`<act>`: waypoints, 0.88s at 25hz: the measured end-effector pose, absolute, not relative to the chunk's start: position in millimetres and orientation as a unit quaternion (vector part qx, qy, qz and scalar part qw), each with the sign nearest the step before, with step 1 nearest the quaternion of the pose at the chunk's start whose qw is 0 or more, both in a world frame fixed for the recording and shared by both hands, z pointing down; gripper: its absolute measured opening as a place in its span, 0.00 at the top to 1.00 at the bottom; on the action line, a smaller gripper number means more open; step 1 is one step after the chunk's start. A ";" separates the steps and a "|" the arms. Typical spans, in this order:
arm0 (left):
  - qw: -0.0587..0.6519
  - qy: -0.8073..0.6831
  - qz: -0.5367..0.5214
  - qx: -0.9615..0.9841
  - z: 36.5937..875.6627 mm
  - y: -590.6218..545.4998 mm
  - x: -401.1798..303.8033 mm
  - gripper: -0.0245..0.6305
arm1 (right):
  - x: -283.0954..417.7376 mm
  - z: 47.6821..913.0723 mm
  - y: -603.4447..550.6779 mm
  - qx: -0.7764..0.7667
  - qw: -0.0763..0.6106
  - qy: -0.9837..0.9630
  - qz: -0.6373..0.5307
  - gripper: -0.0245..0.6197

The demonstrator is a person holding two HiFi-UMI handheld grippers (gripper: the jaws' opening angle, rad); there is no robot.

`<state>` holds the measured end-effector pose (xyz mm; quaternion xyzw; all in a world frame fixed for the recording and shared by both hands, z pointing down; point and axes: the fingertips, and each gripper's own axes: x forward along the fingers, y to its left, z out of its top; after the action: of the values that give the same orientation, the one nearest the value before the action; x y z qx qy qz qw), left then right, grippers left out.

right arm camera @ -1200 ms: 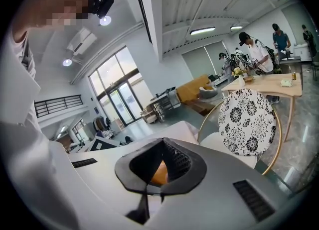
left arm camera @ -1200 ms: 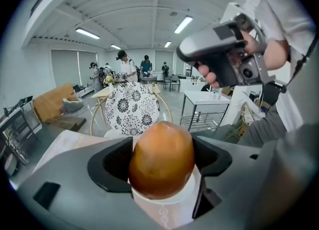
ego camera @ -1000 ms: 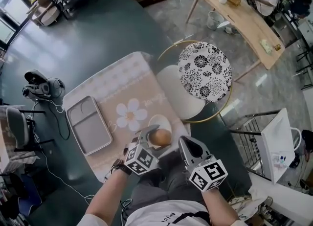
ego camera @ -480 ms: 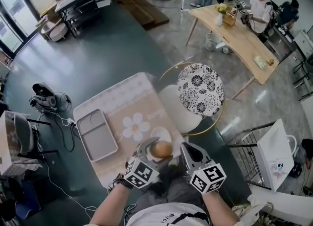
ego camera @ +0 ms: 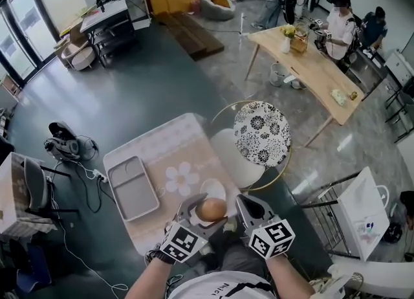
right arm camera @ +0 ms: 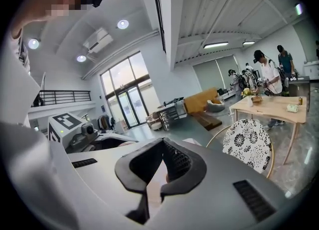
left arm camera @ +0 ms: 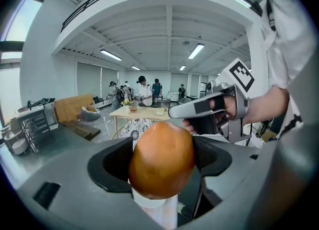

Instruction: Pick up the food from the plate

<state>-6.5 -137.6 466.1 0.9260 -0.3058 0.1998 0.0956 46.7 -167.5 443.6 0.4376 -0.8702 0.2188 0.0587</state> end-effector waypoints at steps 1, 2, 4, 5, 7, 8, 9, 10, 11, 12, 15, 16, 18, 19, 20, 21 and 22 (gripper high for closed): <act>0.097 -0.309 0.196 0.926 459.7 -135.3 -7.2 0.40 | 45.9 440.2 -166.4 0.436 0.059 -0.872 0.215 0.94; 0.099 -0.312 0.190 0.925 452.9 -133.0 -7.8 0.40 | 44.8 436.9 -165.1 0.435 0.059 -0.873 0.212 0.94; 0.100 -0.318 0.179 0.926 439.4 -128.9 -9.3 0.40 | 42.0 430.5 -162.7 0.429 0.059 -0.877 0.207 0.94; 0.100 -0.321 0.173 0.926 432.8 -127.2 -10.7 0.40 | 40.5 427.3 -162.1 0.426 0.059 -0.879 0.205 0.94; 0.103 -0.327 0.162 0.925 419.6 -124.7 -15.1 0.40 | 37.3 419.6 -161.6 0.421 0.059 -0.883 0.199 0.94; 0.105 -0.331 0.157 0.925 413.2 -123.2 -17.7 0.40 | 35.5 415.3 -161.0 0.419 0.058 -0.885 0.196 0.94; 0.105 -0.334 0.152 0.924 407.1 -121.6 -20.3 0.40 | 33.3 410.6 -159.9 0.418 0.056 -0.886 0.193 0.94; 0.105 -0.337 0.148 0.924 401.4 -120.0 -22.9 0.40 | 30.7 405.8 -158.5 0.416 0.054 -0.888 0.189 0.94; 0.103 -0.340 0.146 0.923 396.1 -118.9 -25.3 0.40 | 27.8 401.0 -157.3 0.415 0.052 -0.889 0.185 0.94; 0.100 -0.343 0.143 0.923 391.3 -118.6 -27.5 0.40 | 25.0 396.4 -156.4 0.414 0.049 -0.891 0.181 0.94; 0.093 -0.352 0.138 0.921 379.1 -117.7 -31.6 0.40 | 17.8 385.6 -154.3 0.411 0.043 -0.894 0.172 0.94; 0.091 -0.354 0.136 0.921 375.6 -117.1 -32.4 0.40 | 15.8 382.1 -153.8 0.409 0.041 -0.896 0.169 0.94; 0.085 -0.357 0.132 0.921 368.6 -116.5 -34.3 0.40 | 12.6 373.8 -154.9 0.407 0.037 -0.898 0.160 0.94; 0.082 -0.359 0.130 0.921 365.2 -116.2 -35.5 0.40 | 11.2 369.3 -155.8 0.407 0.036 -0.900 0.155 0.94; 0.080 -0.360 0.127 0.921 362.2 -115.5 -36.6 0.40 | 10.0 365.2 -156.5 0.407 0.036 -0.901 0.149 0.94; 0.078 -0.362 0.124 0.921 359.6 -114.4 -37.6 0.40 | 9.1 361.7 -156.6 0.406 0.036 -0.902 0.144 0.94; 0.077 -0.364 0.121 0.920 357.3 -113.0 -38.4 0.40 | 8.6 358.7 -156.0 0.405 0.037 -0.903 0.140 0.94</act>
<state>-38.4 -113.0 357.3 0.9205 -0.3635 0.1206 0.0774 8.6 -156.0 358.7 0.4051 -0.9027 0.1402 0.0369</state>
